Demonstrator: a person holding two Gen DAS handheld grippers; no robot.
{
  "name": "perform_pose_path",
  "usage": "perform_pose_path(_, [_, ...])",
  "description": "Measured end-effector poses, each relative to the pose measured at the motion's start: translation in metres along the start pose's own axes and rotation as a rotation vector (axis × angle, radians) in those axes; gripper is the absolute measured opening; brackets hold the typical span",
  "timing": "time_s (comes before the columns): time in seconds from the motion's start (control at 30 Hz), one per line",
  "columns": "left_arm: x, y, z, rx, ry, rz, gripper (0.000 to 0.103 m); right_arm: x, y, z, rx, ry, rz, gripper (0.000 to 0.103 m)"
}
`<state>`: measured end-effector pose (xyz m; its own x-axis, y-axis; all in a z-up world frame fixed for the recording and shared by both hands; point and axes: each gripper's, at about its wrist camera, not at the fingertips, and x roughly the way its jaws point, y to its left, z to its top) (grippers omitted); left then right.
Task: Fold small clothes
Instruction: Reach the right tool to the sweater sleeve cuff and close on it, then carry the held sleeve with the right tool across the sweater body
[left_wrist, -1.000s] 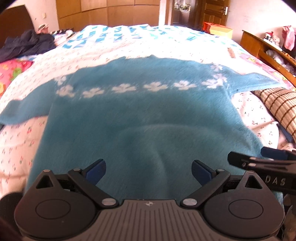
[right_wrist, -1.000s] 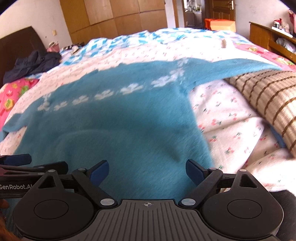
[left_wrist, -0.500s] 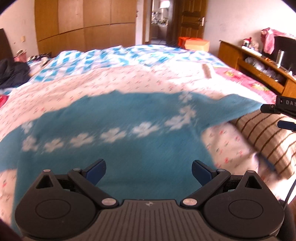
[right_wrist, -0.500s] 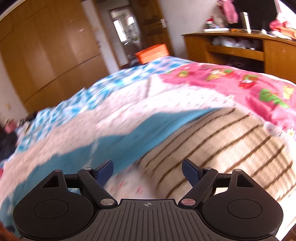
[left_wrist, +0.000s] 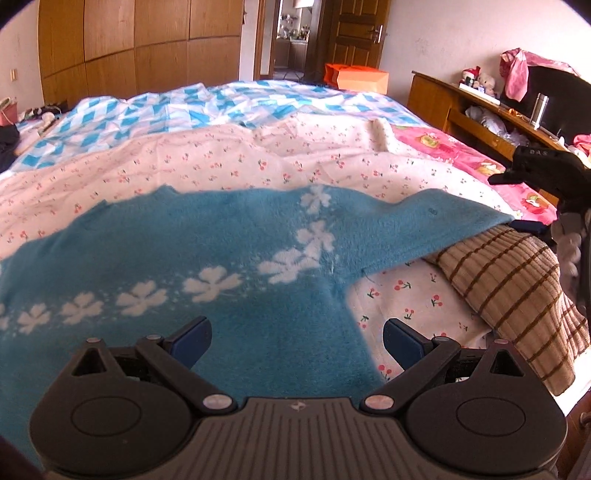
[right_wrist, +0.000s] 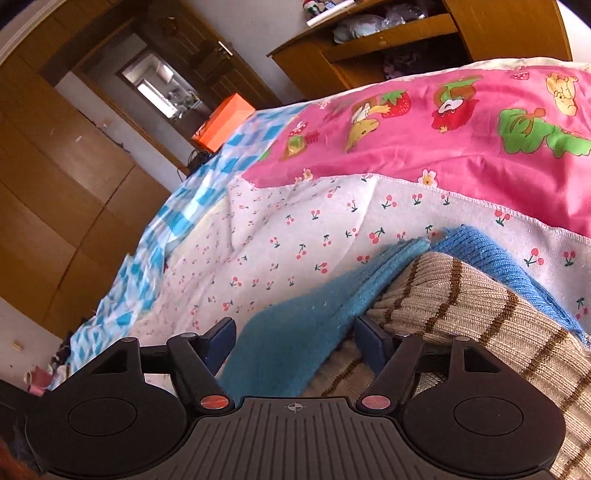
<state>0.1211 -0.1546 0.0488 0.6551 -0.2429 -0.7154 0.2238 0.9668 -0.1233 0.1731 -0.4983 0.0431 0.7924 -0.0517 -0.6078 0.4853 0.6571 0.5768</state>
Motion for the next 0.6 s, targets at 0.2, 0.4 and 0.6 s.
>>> perform_pose_path(0.2, [0.001, 0.006, -0.007, -0.014, 0.031, 0.015, 0.103, 0.01, 0.002, 0.003, 0.003, -0.014, -0.027, 0.059])
perform_pose_path(0.4, [-0.012, 0.021, -0.015, -0.032, 0.022, 0.048, 0.103, 0.008, -0.006, 0.006, 0.028, -0.008, -0.005, 0.018])
perform_pose_path(0.6, [-0.028, 0.049, -0.022, -0.058, -0.011, 0.069, 0.103, -0.021, 0.059, -0.011, -0.105, -0.045, 0.145, 0.014])
